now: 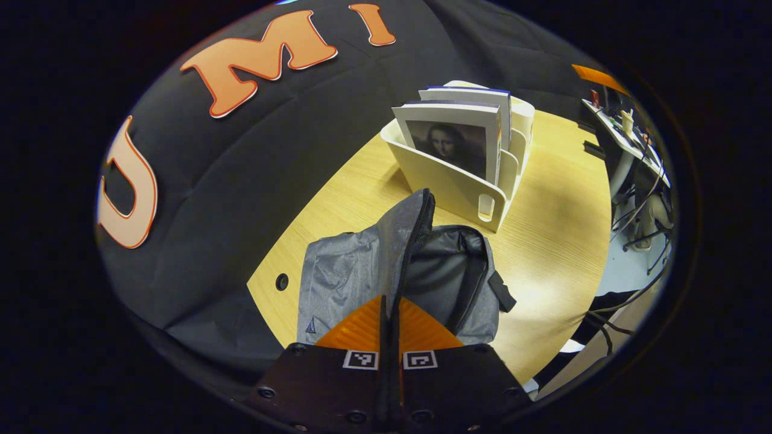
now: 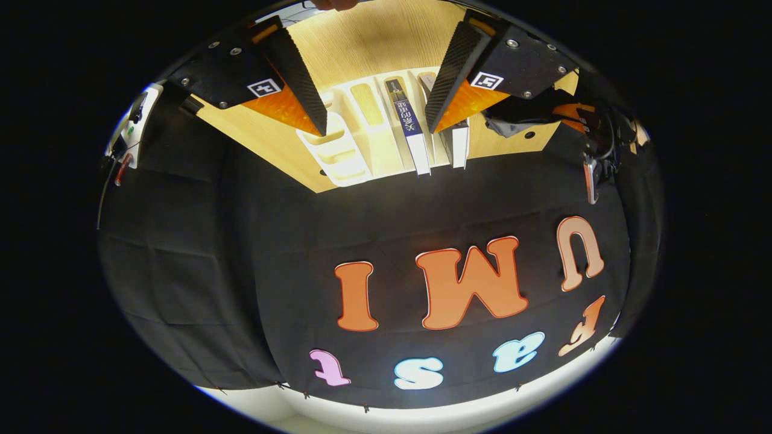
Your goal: Open the schoolbag, grab two books from the bookshelf and put them into the schoolbag.
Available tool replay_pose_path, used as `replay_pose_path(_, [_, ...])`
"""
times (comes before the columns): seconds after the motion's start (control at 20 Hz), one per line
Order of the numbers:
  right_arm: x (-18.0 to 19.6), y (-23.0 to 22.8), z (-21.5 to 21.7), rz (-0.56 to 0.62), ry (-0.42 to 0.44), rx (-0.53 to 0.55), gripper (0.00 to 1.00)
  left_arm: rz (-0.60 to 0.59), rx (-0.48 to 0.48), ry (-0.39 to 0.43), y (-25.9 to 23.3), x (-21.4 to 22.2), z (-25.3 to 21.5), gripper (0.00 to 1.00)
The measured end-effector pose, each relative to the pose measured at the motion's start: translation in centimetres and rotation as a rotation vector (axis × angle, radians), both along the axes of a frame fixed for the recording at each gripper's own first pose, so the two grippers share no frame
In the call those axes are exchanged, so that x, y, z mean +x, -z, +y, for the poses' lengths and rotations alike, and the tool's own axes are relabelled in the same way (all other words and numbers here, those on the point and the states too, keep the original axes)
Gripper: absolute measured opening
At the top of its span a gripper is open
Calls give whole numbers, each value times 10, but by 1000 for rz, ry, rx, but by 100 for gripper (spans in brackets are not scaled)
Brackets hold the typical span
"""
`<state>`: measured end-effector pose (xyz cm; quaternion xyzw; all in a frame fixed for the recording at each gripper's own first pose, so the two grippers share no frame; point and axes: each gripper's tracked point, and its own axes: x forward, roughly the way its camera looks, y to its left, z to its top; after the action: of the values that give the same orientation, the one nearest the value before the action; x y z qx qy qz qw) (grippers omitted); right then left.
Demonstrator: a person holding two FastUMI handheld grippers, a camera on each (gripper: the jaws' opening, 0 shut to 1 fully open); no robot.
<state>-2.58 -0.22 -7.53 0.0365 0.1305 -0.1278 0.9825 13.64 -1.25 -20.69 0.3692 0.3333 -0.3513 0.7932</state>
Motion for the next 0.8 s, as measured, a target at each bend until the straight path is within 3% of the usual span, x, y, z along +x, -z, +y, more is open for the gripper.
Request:
replay_pose_path(0.4, [-18, 8, 24, 35, 61, 8, 98, 13, -55, 9, -38, 49, 17, 1])
replay_pose_path(0.6, [-6, 5, 50, 103, -34, 2, 98, -12, -101, -40, -59, 71, 24, 1])
replay_pose_path(0.8, [35, -4, 74, 217, -159, -31, 98, -34, -166, -106, -69, 83, 31, 1])
